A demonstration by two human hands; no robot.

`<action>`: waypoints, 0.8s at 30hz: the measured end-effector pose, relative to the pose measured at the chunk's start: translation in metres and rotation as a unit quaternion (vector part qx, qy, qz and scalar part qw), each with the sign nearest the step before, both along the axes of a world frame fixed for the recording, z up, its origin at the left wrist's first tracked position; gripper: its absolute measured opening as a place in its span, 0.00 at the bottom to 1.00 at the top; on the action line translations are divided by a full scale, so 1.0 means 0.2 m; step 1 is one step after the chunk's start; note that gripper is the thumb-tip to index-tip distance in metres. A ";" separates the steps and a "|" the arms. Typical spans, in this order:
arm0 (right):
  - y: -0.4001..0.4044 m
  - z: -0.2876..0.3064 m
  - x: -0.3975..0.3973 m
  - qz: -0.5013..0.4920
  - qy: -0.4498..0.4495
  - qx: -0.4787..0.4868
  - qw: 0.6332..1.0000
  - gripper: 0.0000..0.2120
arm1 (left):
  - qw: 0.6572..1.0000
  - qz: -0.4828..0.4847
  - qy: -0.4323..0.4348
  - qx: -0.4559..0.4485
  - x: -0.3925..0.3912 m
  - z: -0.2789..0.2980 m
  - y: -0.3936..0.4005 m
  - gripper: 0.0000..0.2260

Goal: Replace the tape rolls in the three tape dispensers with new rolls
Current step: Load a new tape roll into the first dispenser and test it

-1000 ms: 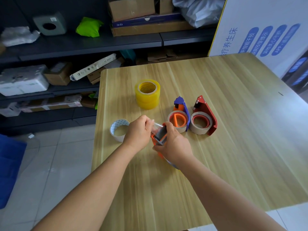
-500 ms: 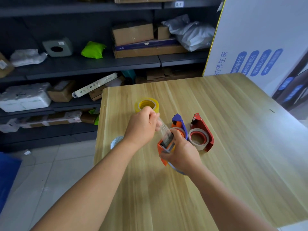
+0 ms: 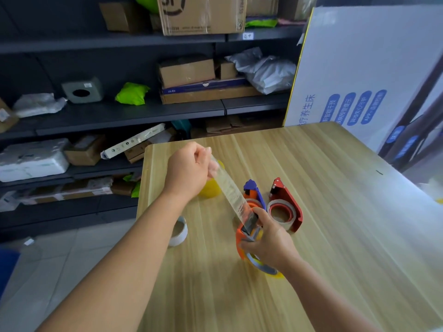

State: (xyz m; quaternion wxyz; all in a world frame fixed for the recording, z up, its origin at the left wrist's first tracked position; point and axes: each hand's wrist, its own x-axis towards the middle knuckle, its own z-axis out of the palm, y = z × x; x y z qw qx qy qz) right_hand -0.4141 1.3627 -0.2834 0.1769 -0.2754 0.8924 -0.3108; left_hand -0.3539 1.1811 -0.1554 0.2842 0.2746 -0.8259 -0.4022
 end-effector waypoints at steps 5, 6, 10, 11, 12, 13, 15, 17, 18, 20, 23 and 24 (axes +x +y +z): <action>0.03 0.02 -0.02 0.002 0.003 -0.021 1.000 0.38 | 0.999 0.021 0.017 0.018 0.02 -0.01 -0.04 0.12; 0.03 0.03 -0.02 0.004 0.004 -0.020 1.000 0.38 | 0.999 0.025 0.023 0.017 0.02 -0.01 -0.04 0.12; 0.05 0.05 -0.03 0.011 -0.001 -0.025 1.000 0.36 | 0.998 0.040 0.050 0.022 0.01 -0.01 -0.05 0.11; 0.05 0.05 -0.03 0.008 -0.005 -0.031 0.999 0.35 | 0.997 0.043 0.051 0.024 0.01 -0.01 -0.06 0.11; 0.06 0.06 -0.03 0.005 -0.010 -0.037 0.999 0.35 | 0.997 0.047 0.053 0.028 0.00 -0.02 -0.07 0.10; 0.06 0.07 -0.03 0.001 -0.014 -0.043 0.999 0.34 | 0.997 0.051 0.056 0.034 0.00 -0.03 -0.08 0.10; 0.08 0.08 -0.03 -0.003 -0.021 -0.054 0.998 0.34 | 0.995 0.063 0.052 0.051 0.00 -0.06 -0.09 0.10; 0.11 0.10 -0.04 -0.006 -0.035 -0.073 0.997 0.33 | 0.992 0.085 0.034 0.085 0.02 -0.11 -0.11 0.10; 0.12 0.11 -0.05 -0.009 -0.043 -0.085 0.995 0.33 | 0.989 0.097 0.025 0.112 0.03 -0.15 -0.12 0.11; 0.13 0.13 -0.06 -0.016 -0.048 -0.110 0.993 0.34 | 0.978 0.116 0.011 0.174 0.06 -0.23 -0.13 0.11; 0.13 0.17 -0.06 -0.020 -0.051 -0.143 0.988 0.35 | 0.959 0.132 -0.009 0.249 0.09 -0.36 -0.12 0.08; 0.13 0.17 -0.07 -0.022 -0.054 -0.151 0.987 0.35 | 0.953 0.137 -0.012 0.270 0.09 -0.40 -0.11 0.07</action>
